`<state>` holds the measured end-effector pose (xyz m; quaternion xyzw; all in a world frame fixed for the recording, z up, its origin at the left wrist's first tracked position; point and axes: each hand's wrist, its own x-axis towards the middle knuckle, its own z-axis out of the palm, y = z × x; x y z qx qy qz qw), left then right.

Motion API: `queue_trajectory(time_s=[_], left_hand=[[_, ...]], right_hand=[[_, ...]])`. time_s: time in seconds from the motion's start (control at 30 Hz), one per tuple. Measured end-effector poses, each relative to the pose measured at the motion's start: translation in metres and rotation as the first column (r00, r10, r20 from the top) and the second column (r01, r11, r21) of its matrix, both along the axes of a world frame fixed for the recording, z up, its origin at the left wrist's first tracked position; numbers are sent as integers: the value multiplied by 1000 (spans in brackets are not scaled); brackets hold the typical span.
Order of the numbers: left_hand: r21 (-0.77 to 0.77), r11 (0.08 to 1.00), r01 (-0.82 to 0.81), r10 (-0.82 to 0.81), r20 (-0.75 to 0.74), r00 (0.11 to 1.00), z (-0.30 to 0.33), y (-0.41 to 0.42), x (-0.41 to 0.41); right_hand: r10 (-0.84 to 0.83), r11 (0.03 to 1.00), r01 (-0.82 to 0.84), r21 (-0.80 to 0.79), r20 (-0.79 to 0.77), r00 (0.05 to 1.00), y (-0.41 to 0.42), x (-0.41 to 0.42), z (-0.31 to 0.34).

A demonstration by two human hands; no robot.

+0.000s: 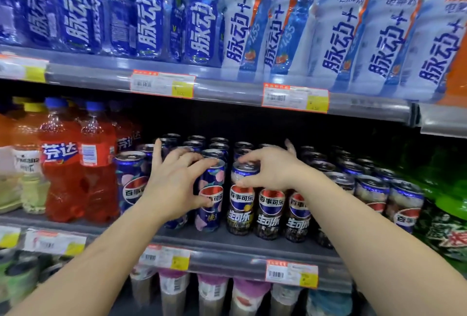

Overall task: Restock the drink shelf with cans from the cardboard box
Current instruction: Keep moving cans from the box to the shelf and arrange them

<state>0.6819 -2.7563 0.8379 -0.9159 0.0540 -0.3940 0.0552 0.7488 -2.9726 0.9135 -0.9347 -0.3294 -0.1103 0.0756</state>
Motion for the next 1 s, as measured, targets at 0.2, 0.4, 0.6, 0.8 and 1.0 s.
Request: queue_trajectory(time_s=[0.2, 0.4, 0.6, 0.8, 1.0], left_hand=[[-1, 1000, -12, 12, -14, 1000, 1, 1, -1], [-20, 999, -29, 27, -78, 997, 6, -1, -6], [-39, 999, 10, -13, -76, 997, 12, 3, -8], [-14, 1000, 5, -6, -63, 998, 11, 7, -3], [-78, 996, 48, -47, 18, 999, 11, 1, 0]], right_hand=[[-10, 1000, 9, -15, -51, 999, -1, -7, 6], [-9, 1000, 11, 19, -93, 996, -2, -10, 4], [20, 997, -7, 72, -177, 984, -11, -12, 6], [65, 989, -30, 143, -242, 968, -10, -4, 6], [-73, 931, 82, 356, -36, 997, -14, 31, 17]])
